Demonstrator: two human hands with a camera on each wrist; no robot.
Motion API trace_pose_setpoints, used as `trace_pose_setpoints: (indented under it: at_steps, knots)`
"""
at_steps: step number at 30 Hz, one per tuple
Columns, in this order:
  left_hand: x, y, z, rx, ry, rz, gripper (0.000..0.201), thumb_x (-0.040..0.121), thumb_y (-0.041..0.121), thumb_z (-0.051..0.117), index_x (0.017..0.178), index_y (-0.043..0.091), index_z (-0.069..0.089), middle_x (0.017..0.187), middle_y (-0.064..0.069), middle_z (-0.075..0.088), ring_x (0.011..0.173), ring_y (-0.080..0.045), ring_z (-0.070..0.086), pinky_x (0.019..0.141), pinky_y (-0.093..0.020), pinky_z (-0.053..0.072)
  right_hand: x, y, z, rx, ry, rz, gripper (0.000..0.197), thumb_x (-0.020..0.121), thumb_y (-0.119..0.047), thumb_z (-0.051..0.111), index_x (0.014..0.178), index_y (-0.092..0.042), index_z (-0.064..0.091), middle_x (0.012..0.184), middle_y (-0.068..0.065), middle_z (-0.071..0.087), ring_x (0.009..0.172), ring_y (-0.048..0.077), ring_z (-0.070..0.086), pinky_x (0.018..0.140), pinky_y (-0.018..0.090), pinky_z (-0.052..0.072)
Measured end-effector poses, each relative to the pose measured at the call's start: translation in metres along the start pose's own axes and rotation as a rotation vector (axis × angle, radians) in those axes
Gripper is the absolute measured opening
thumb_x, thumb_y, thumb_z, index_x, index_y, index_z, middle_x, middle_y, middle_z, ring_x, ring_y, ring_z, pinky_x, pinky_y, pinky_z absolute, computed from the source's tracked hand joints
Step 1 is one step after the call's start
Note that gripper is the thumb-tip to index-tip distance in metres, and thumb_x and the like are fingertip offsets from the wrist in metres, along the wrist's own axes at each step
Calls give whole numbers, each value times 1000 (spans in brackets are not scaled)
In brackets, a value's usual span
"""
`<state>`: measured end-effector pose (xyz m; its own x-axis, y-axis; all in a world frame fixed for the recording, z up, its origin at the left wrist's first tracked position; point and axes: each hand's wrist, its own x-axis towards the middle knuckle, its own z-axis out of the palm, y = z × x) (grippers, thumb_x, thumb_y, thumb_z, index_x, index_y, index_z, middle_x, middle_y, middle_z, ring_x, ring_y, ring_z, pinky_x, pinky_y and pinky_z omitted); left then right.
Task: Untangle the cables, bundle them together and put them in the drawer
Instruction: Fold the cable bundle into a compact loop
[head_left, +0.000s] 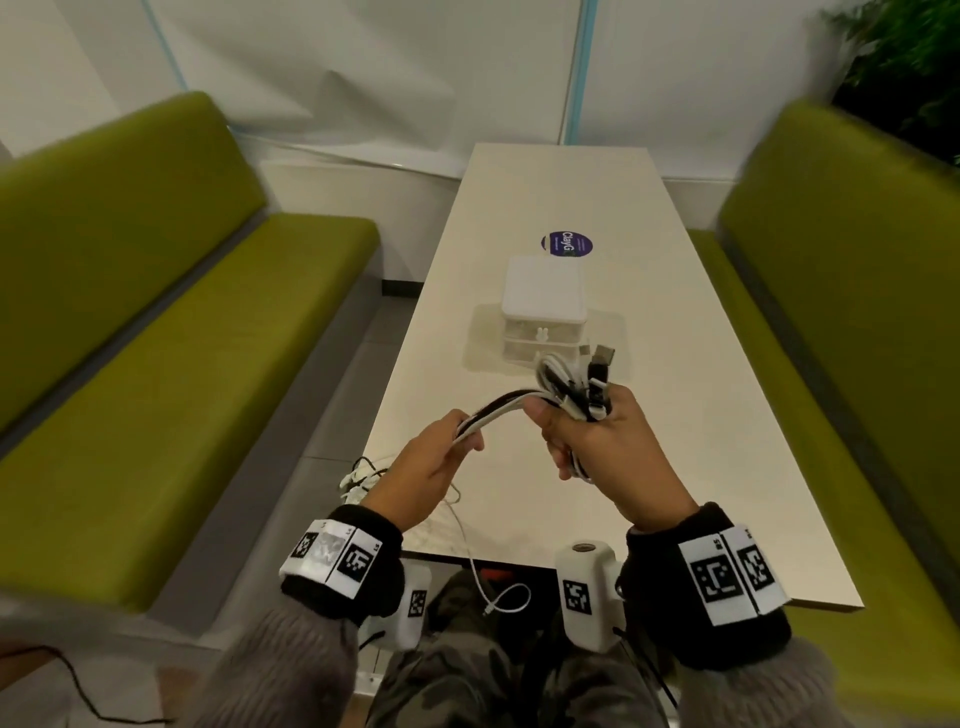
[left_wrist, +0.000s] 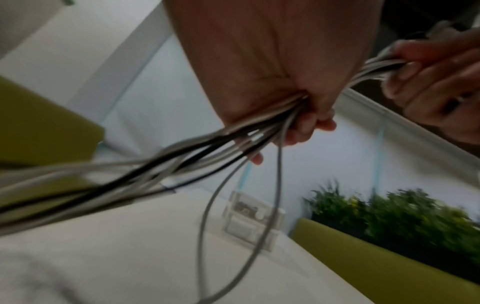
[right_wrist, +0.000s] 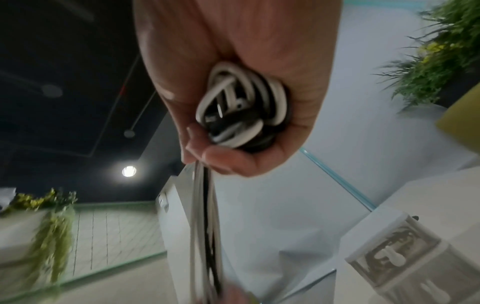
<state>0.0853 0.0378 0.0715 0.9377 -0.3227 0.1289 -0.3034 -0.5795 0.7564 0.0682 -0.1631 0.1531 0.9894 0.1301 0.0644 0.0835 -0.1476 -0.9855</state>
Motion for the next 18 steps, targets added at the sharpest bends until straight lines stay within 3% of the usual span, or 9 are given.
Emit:
trace_pose_setpoints:
  at_steps: [3, 5, 7, 9, 10, 12, 13, 15, 18]
  knots:
    - [-10, -29, 0, 40, -38, -126, 27, 100, 19, 35, 82, 37, 44, 76, 5, 47, 67, -15, 42, 61, -20, 36, 0, -4, -10, 13, 35, -42, 29, 90, -18, 64, 74, 5, 57, 45, 6, 47, 39, 14, 42, 42, 18, 35]
    - [-8, -34, -1, 113, -101, -191, 29, 99, 14, 37, 82, 36, 45, 83, -1, 52, 78, -25, 51, 71, -28, 42, -2, 0, -8, 2, 13, -13, 30, 90, -19, 64, 73, 5, 56, 46, 5, 47, 40, 14, 42, 43, 19, 36]
    - [-7, -30, -6, 143, -133, -253, 11, 95, 21, 49, 104, 26, 49, 106, -4, 57, 103, -24, 53, 91, -33, 44, -2, 6, -3, 59, 3, 41, 28, 92, -16, 62, 70, 1, 55, 46, 2, 46, 40, 14, 41, 43, 21, 37]
    - [-8, -20, -13, 144, -155, -203, 67, 83, 39, 65, 138, 24, 29, 137, 8, 34, 128, -8, 29, 106, -24, 28, -3, 11, -3, 107, 12, 76, 26, 92, -13, 61, 68, -7, 53, 46, -1, 44, 40, 13, 41, 42, 22, 36]
    - [-9, -11, -17, 107, -114, -166, 88, 76, 48, 68, 145, 27, 16, 141, 17, 21, 131, 0, 17, 106, -18, 20, -3, 13, -4, 117, 14, 86, 26, 92, -12, 60, 67, -9, 52, 46, -2, 44, 40, 13, 41, 43, 23, 36]
    - [-8, 13, -21, 46, -4, -46, 100, 70, 60, 64, 148, 32, 7, 143, 28, 12, 132, 11, 8, 101, -4, 14, -2, 14, -5, 137, 7, 98, 26, 92, -13, 60, 67, -10, 53, 47, -1, 44, 42, 15, 41, 44, 25, 37]
    - [-6, 25, -20, 24, 23, 30, 94, 73, 63, 58, 148, 33, 9, 144, 29, 14, 132, 13, 11, 98, 1, 15, -1, 14, -5, 144, -1, 102, 26, 92, -14, 60, 68, -11, 53, 47, -1, 44, 44, 16, 41, 45, 26, 38]
    - [1, 39, -12, 29, 6, 121, 72, 83, 58, 47, 145, 31, 22, 142, 23, 29, 129, 10, 24, 99, 1, 20, -1, 12, -3, 154, -21, 99, 26, 93, -15, 60, 68, -12, 54, 48, 0, 44, 45, 18, 41, 45, 26, 39]
    - [9, 36, -1, -23, 50, 121, 27, 97, 41, 36, 119, 28, 44, 111, 8, 54, 99, 5, 49, 86, -9, 36, -1, 11, -5, 198, -11, 87, 28, 93, -15, 60, 66, -12, 52, 47, -1, 43, 45, 18, 41, 47, 28, 38]
